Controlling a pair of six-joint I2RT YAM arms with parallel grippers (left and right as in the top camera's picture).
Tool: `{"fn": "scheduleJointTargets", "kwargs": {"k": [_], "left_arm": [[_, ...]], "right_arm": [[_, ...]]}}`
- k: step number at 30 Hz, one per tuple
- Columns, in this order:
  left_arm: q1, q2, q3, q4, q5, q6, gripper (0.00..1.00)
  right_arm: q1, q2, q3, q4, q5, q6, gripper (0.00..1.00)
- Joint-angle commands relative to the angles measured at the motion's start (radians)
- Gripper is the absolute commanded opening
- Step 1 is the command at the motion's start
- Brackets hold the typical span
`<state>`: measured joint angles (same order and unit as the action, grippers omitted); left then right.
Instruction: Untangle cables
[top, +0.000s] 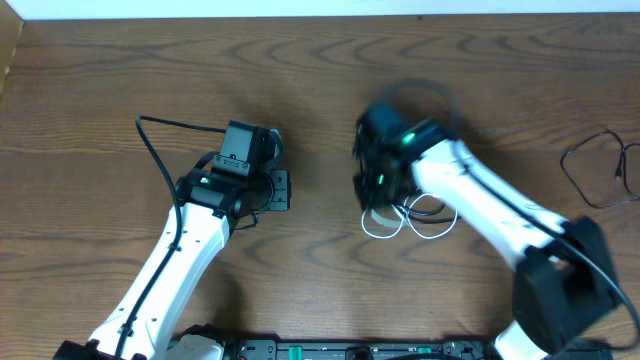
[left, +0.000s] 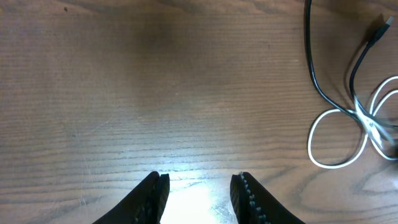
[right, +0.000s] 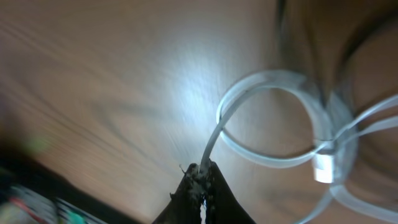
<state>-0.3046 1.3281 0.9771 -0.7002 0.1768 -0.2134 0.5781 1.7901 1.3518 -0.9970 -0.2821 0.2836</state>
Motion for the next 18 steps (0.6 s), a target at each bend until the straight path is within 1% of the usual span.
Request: {"fn": "scheduleJointTargets", "kwargs": {"k": [1,6,10,12,15,18], "left_arm": [[0.003,-0.002,0.009,-0.003,-0.01,-0.01,0.38],[0.003,-0.002,0.009,-0.003,-0.01,-0.01,0.39],[0.003,-0.002,0.009,-0.002,-0.005,-0.01,0.39],[0.003,-0.002,0.009,-0.002,-0.005,-0.01,0.39],[0.003,-0.002,0.009,-0.002,-0.005,-0.01,0.39],[0.003,-0.002,0.009,0.001,-0.005,-0.01,0.39]], "right_arm": [[-0.074,-0.134,0.169,0.008,-0.01,-0.057,0.01],[-0.142,-0.25,0.315,0.09,-0.009,-0.073,0.01],[-0.183,-0.351,0.343,0.195,-0.008,-0.071,0.01],[-0.2,-0.387,0.343,0.221,0.011,-0.07,0.01],[-0.205,-0.407,0.343,0.192,0.102,-0.053,0.01],[-0.204,-0.391,0.333,0.099,0.146,-0.052,0.01]]}}
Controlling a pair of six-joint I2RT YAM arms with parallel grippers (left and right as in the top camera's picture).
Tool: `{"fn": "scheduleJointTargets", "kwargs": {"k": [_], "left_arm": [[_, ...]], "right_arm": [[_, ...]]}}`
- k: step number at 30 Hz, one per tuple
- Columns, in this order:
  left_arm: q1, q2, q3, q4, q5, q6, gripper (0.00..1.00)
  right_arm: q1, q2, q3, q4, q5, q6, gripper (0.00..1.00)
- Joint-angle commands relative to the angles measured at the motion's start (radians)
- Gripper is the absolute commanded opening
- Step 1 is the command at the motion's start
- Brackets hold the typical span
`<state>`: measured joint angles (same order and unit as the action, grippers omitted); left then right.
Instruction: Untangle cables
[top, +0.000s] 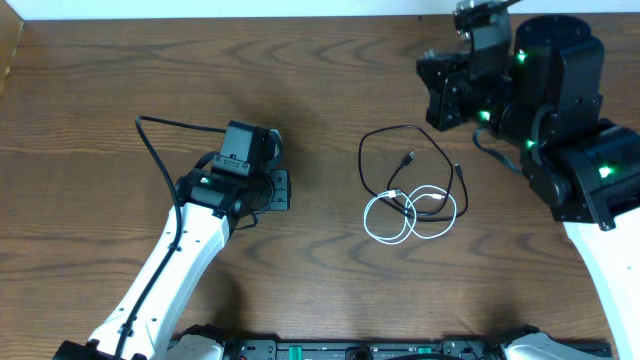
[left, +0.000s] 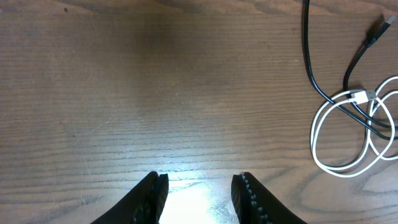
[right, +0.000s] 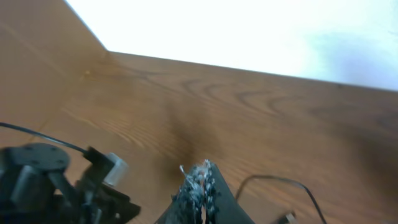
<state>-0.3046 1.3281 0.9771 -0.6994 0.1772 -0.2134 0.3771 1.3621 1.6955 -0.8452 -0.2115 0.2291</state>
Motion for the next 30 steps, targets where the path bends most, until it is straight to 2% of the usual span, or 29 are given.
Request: {"fn": "scheduleJointTargets", "kwargs": {"k": [1,3,6,12,16,30], "left_arm": [[0.003,-0.002,0.009,0.0,-0.006,-0.01,0.39],[0.003,-0.002,0.009,0.001,-0.006,-0.01,0.39],[0.003,-0.002,0.009,0.0,-0.006,-0.01,0.39],[0.003,-0.002,0.009,0.0,-0.006,-0.01,0.39],[0.003,-0.002,0.009,0.0,-0.006,-0.01,0.39],[0.003,-0.002,0.009,0.0,-0.006,-0.01,0.39]], "right_arm": [[-0.003,0.05,-0.018,-0.09,0.08,0.002,0.02],[-0.003,0.081,-0.031,-0.156,0.087,0.003,0.07],[-0.003,0.144,-0.057,-0.249,0.091,0.002,0.23],[-0.003,0.294,-0.112,-0.348,0.09,0.002,0.24],[-0.008,0.398,-0.158,-0.369,0.109,0.0,0.3],[-0.009,0.702,-0.223,-0.351,0.108,-0.025,0.26]]}}
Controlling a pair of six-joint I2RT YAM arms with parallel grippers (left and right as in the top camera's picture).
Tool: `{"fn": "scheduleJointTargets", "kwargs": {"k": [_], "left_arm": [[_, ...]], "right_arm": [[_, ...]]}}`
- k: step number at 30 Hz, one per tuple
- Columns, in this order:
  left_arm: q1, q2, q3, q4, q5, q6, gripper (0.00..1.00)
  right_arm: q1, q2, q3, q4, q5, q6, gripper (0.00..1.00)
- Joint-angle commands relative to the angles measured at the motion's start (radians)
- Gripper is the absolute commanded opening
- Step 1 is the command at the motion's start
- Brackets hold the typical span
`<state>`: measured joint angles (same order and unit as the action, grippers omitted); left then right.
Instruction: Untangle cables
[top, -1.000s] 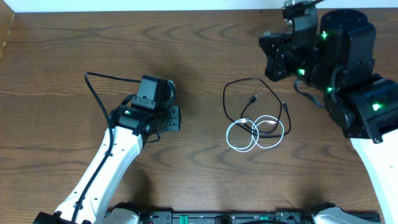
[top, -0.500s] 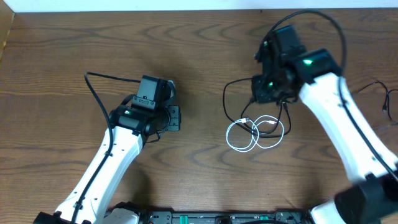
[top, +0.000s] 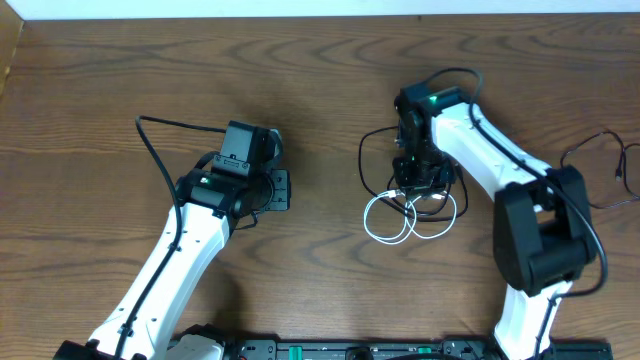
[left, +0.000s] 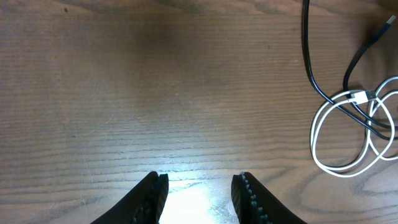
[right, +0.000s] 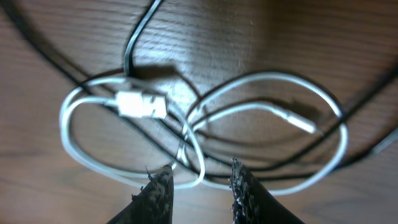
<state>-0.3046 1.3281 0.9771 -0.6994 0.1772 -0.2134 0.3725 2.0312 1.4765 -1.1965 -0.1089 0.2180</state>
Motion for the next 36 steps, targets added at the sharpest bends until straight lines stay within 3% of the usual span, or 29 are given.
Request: {"fn": "scheduleJointTargets", "kwargs": {"k": [1,14,19,20,22,30,36], "left_arm": [[0.003,-0.002,0.009,0.0,-0.006,-0.01,0.39],[0.003,-0.002,0.009,0.0,-0.006,-0.01,0.39],[0.003,-0.002,0.009,0.0,-0.006,-0.01,0.39],[0.003,-0.002,0.009,0.0,-0.006,-0.01,0.39],[0.003,-0.002,0.009,0.0,-0.006,-0.01,0.39],[0.003,-0.002,0.009,0.0,-0.006,-0.01,0.39],[0.003,-0.002,0.009,0.0,-0.006,-0.01,0.39]], "right_arm": [[-0.005,0.046,-0.004,0.0,0.006,-0.014,0.26],[0.014,0.086,-0.026,0.05,-0.002,-0.013,0.23],[0.029,0.086,-0.071,0.086,-0.002,0.013,0.17],[0.029,0.086,-0.078,0.087,-0.002,0.013,0.16],[0.029,0.086,-0.085,0.085,-0.002,0.013,0.01],[0.023,0.04,-0.056,0.055,-0.018,0.011,0.01],[0.015,-0.089,0.051,0.015,-0.09,-0.024,0.01]]}}
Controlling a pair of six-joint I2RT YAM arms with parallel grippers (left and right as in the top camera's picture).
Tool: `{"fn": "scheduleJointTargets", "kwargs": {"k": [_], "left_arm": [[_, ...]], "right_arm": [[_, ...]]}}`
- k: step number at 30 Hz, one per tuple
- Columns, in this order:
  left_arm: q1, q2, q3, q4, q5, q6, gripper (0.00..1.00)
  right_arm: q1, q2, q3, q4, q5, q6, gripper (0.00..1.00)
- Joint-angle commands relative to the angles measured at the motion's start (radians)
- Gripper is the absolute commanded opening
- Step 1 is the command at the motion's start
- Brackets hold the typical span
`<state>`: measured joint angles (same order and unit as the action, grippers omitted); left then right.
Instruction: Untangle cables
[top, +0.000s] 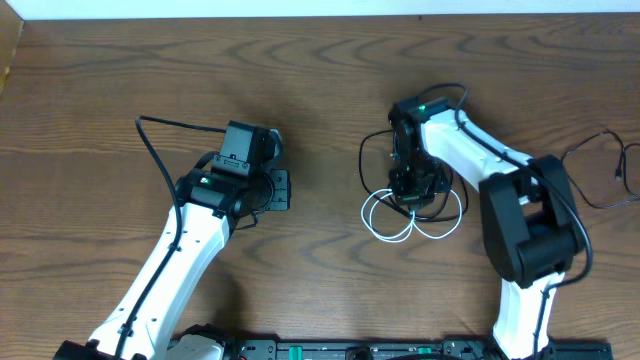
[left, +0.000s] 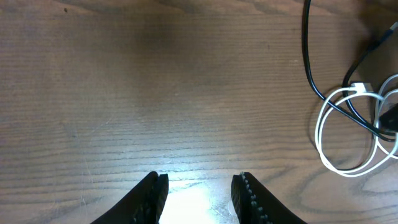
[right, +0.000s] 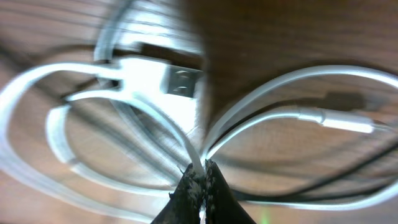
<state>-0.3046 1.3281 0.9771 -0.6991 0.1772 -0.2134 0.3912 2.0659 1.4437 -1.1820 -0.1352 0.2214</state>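
A white cable (top: 385, 225) lies in loops tangled with a thin black cable (top: 366, 152) at the table's middle right. My right gripper (right: 200, 169) is down on the tangle, shut on a strand of the white cable (right: 186, 140), with the white USB plug (right: 168, 78) just ahead. In the overhead view the right gripper (top: 411, 190) covers the knot. My left gripper (left: 199, 186) stands open over bare wood, left of the white cable (left: 345, 134) and the black cable (left: 309, 56).
Another thin black cable (top: 590, 170) lies at the far right edge of the wooden table (top: 300, 80). The left arm's own black lead (top: 160, 150) curves at the left. A black rail runs along the front edge.
My right gripper was open just above the tangle; now it is lower and shut on a white strand. The white loops have shifted slightly. The left arm has not moved.
My right gripper was shut on the white cable at the tangle. Then the right arm was raised high at the back right, shut, with the cables lying free. Then it stood open over the tangle, and now it grips a white strand again. The left gripper stayed open.
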Motion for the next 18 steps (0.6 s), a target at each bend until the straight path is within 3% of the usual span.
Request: {"fn": "scheduleJointTargets", "kwargs": {"k": [1,12,18], "left_arm": [[0.003,-0.002,0.009,0.0,-0.006,-0.01,0.39],[0.003,-0.002,0.009,-0.001,-0.006,-0.01,0.39],[0.003,-0.002,0.009,-0.001,-0.006,-0.01,0.39]], "right_arm": [[-0.004,-0.151,0.103,0.006,-0.085,-0.029,0.01],[-0.003,-0.453,0.158,0.27,-0.329,-0.029,0.01],[-0.003,-0.572,0.158,0.418,-0.354,-0.029,0.01]]}}
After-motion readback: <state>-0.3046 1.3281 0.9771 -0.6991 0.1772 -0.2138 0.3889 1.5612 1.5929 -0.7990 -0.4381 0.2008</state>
